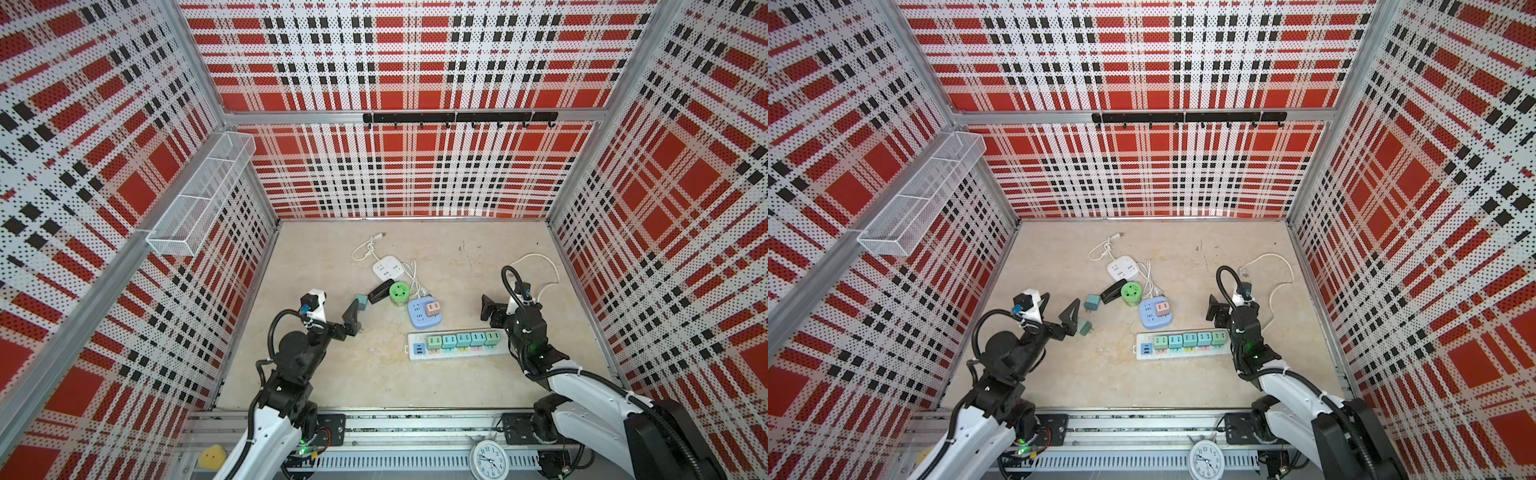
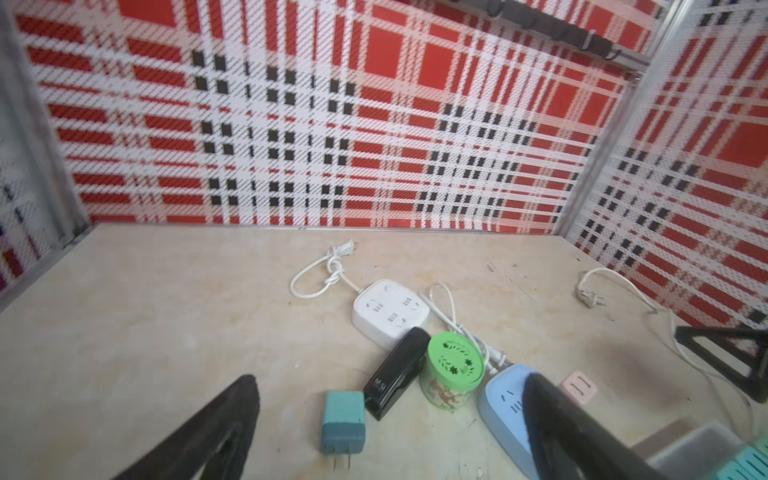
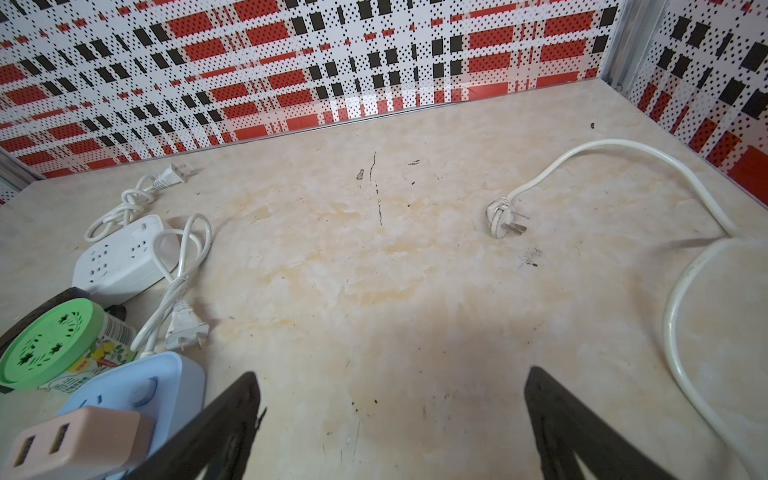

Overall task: Insert the plug
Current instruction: 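Open the left gripper and draw it back from the pink adapter, then lower the right gripper onto the loose mint-green adapter and grasp it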

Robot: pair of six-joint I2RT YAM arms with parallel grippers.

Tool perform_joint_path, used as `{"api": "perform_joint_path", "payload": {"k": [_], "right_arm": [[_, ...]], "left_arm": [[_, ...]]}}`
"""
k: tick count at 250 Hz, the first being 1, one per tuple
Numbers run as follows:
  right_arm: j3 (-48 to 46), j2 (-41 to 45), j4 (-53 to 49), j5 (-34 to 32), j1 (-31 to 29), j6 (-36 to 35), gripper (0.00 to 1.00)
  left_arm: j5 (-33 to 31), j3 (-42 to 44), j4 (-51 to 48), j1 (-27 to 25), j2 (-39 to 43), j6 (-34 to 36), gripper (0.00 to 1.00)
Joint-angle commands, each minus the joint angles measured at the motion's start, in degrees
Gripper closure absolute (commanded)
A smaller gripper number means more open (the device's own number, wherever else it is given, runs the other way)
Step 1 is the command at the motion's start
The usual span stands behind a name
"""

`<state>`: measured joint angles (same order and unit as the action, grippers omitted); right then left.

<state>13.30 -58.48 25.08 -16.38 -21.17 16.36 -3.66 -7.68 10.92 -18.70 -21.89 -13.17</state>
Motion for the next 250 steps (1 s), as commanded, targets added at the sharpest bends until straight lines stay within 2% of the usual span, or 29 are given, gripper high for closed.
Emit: {"api": "perform_joint_path", "payload": {"k": [1,50,83,95,126,166,197,230,250], "right_arm": [[0.9,1.0,2.0,2.5,0.0,-0.6,0.00],[1.8,1.7,0.2,5.5,-0.1,-1.1,0.06],[6.0,1.0,-4.6,11.3,-1.1,0.6,0.09],[8.0,0.4,-5.8,12.3,-3.4,0.1,0.10],[14.2,-2.1,-9.2,9.4,-13.7,-2.0,0.09],[23.7,-12.0,-10.2,8.2,-26.1,-4.0,0.09],[33.4,-22.6,-13.4,8.0,-33.5,-6.1,0.09],[42.9,-34.3,-15.0,8.9,-38.2,-7.6,0.08],[48.6,-40.9,-16.7,11.9,-39.0,-6.7,0.08]], "left_arm": [[-9.3,4.8,-1.0,0.5,2.6,-8.6,0.01],[-17.1,7.9,1.2,0.7,2.9,-11.4,0.01],[-17.1,8.0,1.5,0.9,1.5,-13.9,0.01],[-17.0,8.0,1.5,0.9,0.9,-14.9,0.01],[-16.9,7.6,1.4,0.9,-0.5,-14.9,0.01],[-16.7,7.0,1.4,0.9,-2.4,-15.5,0.01],[-16.9,6.4,1.3,0.9,-4.0,-16.0,0.01],[-17.5,5.9,0.7,0.9,-5.0,-17.2,0.00],[-18.0,5.3,-0.5,0.9,-5.1,-17.6,0.01]]}}
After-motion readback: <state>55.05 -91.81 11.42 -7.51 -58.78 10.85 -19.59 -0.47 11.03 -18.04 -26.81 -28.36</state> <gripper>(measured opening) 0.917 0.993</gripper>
